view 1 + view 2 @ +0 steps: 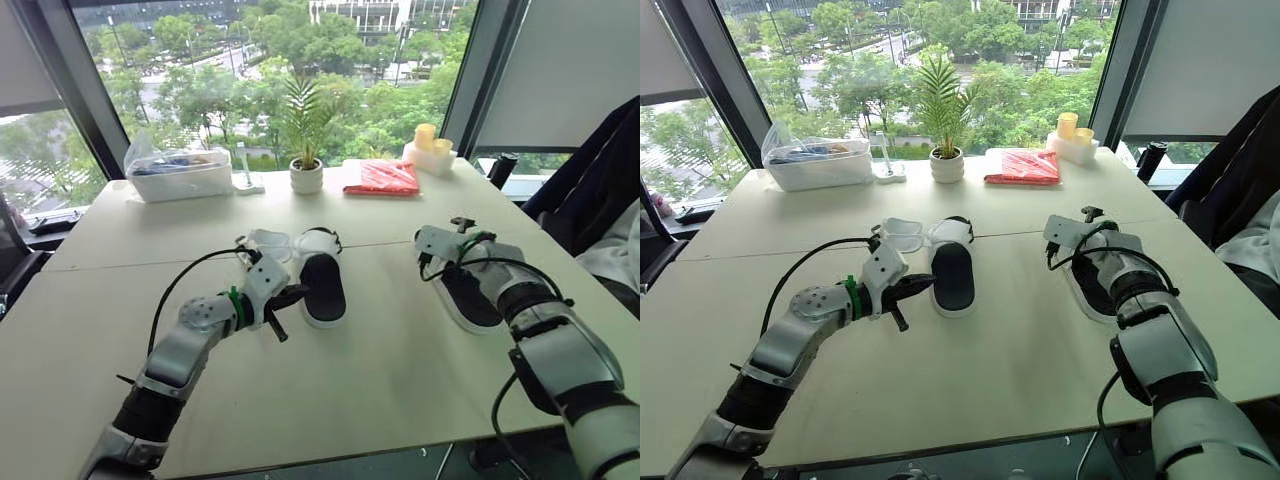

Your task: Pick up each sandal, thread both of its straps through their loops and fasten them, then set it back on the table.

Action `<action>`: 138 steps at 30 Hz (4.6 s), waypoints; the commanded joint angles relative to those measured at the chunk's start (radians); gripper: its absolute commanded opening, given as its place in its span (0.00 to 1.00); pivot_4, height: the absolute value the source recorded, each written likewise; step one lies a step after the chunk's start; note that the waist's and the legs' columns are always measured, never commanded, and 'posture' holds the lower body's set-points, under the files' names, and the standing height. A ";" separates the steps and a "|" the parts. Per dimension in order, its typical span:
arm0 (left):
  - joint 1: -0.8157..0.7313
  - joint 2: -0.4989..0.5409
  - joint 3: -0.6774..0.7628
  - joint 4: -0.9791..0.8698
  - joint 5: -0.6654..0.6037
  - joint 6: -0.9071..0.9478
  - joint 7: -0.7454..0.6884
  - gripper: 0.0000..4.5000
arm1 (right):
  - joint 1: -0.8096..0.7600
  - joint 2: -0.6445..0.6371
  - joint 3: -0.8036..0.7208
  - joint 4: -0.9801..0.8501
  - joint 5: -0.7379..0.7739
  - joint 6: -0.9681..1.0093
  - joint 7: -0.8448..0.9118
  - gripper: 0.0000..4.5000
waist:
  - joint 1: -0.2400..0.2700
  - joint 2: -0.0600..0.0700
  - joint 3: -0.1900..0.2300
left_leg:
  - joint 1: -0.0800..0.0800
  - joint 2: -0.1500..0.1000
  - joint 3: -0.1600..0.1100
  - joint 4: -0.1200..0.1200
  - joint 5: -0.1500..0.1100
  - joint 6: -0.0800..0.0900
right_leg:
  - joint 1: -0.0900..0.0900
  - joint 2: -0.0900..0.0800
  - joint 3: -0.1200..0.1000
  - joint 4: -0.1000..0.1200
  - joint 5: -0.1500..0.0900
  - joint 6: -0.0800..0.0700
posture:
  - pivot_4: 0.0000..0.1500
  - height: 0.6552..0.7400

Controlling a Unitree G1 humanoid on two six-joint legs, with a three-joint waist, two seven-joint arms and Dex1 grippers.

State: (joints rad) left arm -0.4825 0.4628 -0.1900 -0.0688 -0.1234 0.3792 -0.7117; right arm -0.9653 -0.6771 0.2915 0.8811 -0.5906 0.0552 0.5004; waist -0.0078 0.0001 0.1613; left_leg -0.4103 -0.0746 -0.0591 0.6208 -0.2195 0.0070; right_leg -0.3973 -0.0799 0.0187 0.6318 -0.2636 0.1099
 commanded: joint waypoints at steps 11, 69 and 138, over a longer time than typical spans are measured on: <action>-0.177 0.060 -0.170 0.083 0.416 -0.224 0.122 0.39 | 0.767 -0.204 -0.523 -1.439 0.735 0.699 0.616 1.00 | 0.017 0.001 0.000 | -0.001 0.002 0.000 0.007 -0.002 0.003 | 0.001 -0.001 0.000 0.002 0.000 0.000 | 1.00 1.00; -0.836 -0.104 -0.372 1.237 0.712 -1.715 0.351 0.02 | 0.784 -0.325 -0.732 -1.345 1.007 0.752 0.337 1.00 | 0.048 -0.007 0.003 | -0.020 0.000 0.001 0.018 -0.004 0.007 | -0.012 -0.003 -0.002 0.003 0.003 0.005 | 1.00 1.00; -0.822 -0.021 0.749 1.554 0.161 -0.835 0.471 1.00 | 0.816 -0.345 -0.406 -1.250 0.913 0.427 0.536 1.00 | 0.016 -0.012 0.005 | -0.016 0.001 0.008 0.030 -0.007 0.013 | -0.012 -0.003 -0.005 0.018 0.004 0.012 | 1.00 1.00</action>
State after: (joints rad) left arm -1.3061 0.4592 0.5636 1.6242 0.0876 -0.5375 -0.3400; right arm -0.1474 -1.0075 -0.0644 -0.3267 0.2886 0.4742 1.0253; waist 0.0083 -0.0122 0.1667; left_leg -0.4269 -0.0740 -0.0508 0.6509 -0.2269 0.0198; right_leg -0.4099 -0.0833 0.0144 0.6500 -0.2598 0.1218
